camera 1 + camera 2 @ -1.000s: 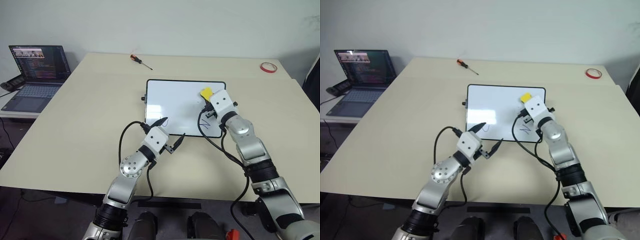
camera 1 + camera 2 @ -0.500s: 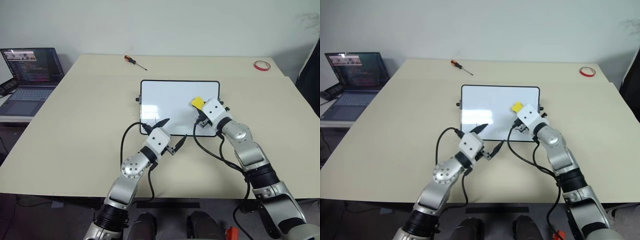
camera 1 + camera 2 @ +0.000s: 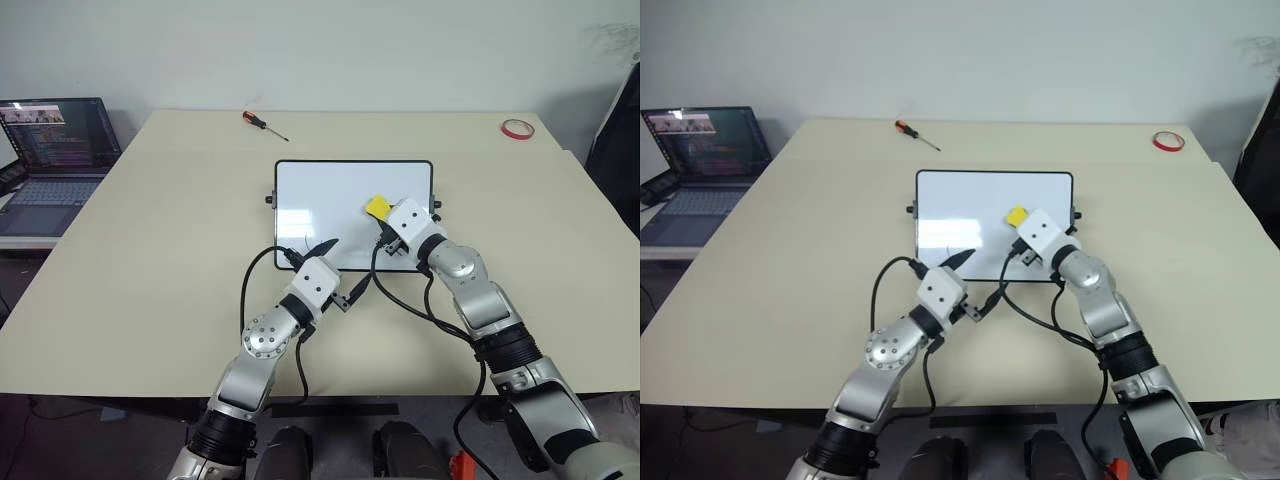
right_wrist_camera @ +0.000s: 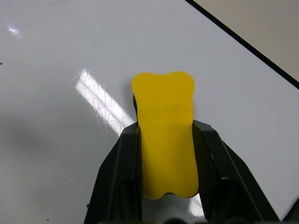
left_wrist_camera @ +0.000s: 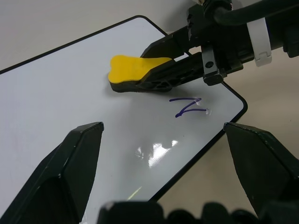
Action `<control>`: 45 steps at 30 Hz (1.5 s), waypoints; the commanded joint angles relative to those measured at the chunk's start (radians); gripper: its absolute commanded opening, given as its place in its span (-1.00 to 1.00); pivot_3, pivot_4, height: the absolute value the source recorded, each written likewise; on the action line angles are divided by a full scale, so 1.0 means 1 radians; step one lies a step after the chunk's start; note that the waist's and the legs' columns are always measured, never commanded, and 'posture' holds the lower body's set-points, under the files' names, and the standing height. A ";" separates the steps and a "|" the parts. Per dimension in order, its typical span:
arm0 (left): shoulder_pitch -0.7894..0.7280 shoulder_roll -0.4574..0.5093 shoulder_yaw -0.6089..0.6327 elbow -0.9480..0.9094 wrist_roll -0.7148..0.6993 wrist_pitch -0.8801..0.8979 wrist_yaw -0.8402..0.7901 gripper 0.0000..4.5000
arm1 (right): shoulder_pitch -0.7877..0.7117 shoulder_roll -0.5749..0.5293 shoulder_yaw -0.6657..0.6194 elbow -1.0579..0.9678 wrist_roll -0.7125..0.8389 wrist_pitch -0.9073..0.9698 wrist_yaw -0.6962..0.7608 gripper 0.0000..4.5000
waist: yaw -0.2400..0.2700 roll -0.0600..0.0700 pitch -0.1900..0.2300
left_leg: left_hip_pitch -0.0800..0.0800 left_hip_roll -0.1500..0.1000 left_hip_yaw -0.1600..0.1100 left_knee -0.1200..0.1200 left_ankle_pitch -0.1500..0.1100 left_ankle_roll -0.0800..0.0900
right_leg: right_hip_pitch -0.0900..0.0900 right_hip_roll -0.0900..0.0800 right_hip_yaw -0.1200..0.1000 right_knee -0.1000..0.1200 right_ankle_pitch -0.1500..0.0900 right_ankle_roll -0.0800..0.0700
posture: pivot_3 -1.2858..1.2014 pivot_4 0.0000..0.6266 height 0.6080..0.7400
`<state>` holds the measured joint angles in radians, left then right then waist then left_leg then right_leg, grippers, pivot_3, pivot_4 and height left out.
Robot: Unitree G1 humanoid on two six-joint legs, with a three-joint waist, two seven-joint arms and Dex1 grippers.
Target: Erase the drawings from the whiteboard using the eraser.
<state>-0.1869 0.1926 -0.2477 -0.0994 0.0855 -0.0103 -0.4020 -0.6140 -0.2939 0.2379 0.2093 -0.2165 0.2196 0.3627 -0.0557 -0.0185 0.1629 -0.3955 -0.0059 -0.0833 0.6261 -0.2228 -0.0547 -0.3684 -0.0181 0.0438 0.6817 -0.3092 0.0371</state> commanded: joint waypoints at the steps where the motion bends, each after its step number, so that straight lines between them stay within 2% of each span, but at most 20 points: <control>1: 0.002 -0.005 0.007 -0.035 -0.006 -0.010 0.011 1.00 | 0.029 -0.011 0.021 -0.004 -0.009 0.012 0.038 -0.49 | 0.001 0.000 0.000 | 0.000 0.000 0.000 0.000 0.000 0.000 | 0.000 0.000 0.000 0.000 0.000 0.000 | 0.03 -0.52 1.00; 10: -0.008 -0.007 0.003 -0.026 -0.008 -0.016 0.006 1.00 | 0.085 -0.032 0.001 -0.076 -0.001 0.035 0.068 -0.49 | 0.008 0.000 0.000 | -0.001 -0.001 0.000 0.000 0.000 0.000 | 0.000 0.000 -0.001 -0.001 0.000 0.000 | 0.03 -0.52 1.00; 21: -0.004 -0.001 0.006 -0.027 -0.017 -0.023 -0.006 1.00 | 0.132 -0.025 -0.150 -0.231 0.147 0.051 0.065 -0.49 | 0.026 0.000 0.002 | -0.004 -0.001 -0.001 -0.001 0.000 0.000 | -0.002 0.000 -0.002 -0.001 0.000 0.000 | 0.03 -0.52 1.00; 31: 0.075 0.031 0.021 -0.075 -0.032 -0.018 -0.012 1.00 | 0.413 -0.091 -0.254 -0.626 0.284 0.168 0.124 -0.49 | 0.027 0.000 0.002 | -0.005 -0.001 -0.003 -0.003 -0.001 0.000 | -0.004 -0.001 -0.001 -0.002 -0.001 0.000 | 0.03 -0.52 1.00; 37: 0.097 0.026 0.021 -0.091 -0.032 -0.009 -0.009 1.00 | 0.663 -0.157 -0.354 -0.719 0.287 0.103 0.125 -0.49 | 0.029 0.000 0.003 | -0.005 -0.002 -0.001 -0.002 -0.001 0.000 | -0.003 -0.001 -0.001 -0.002 -0.001 0.001 | 0.03 -0.52 1.00; 41: 0.093 0.028 0.029 -0.086 -0.036 -0.006 -0.009 1.00 | 0.759 -0.187 -0.410 -0.755 0.321 0.087 0.147 -0.49 | 0.026 0.000 0.003 | -0.004 -0.001 0.000 -0.002 -0.001 0.000 | -0.003 -0.001 0.000 -0.002 -0.004 0.004 | 0.03 -0.52 1.00; 45: 0.093 0.026 0.034 -0.084 -0.047 0.000 -0.004 1.00 | 0.790 -0.193 -0.436 -0.771 0.335 0.088 0.142 -0.49 | 0.025 0.000 0.003 | -0.004 0.000 0.000 -0.002 -0.001 0.000 | -0.003 0.000 0.000 -0.002 -0.004 0.004 | 0.03 -0.52 1.00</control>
<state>-0.0890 0.2221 -0.2280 -0.1495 0.0546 -0.0067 -0.4069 0.1785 -0.4753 -0.1750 -0.5141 0.1020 0.3318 0.5030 -0.0305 -0.0189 0.1656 -0.3994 -0.0068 -0.0832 0.6239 -0.2234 -0.0547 -0.3714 -0.0183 0.0434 0.6795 -0.3131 0.0414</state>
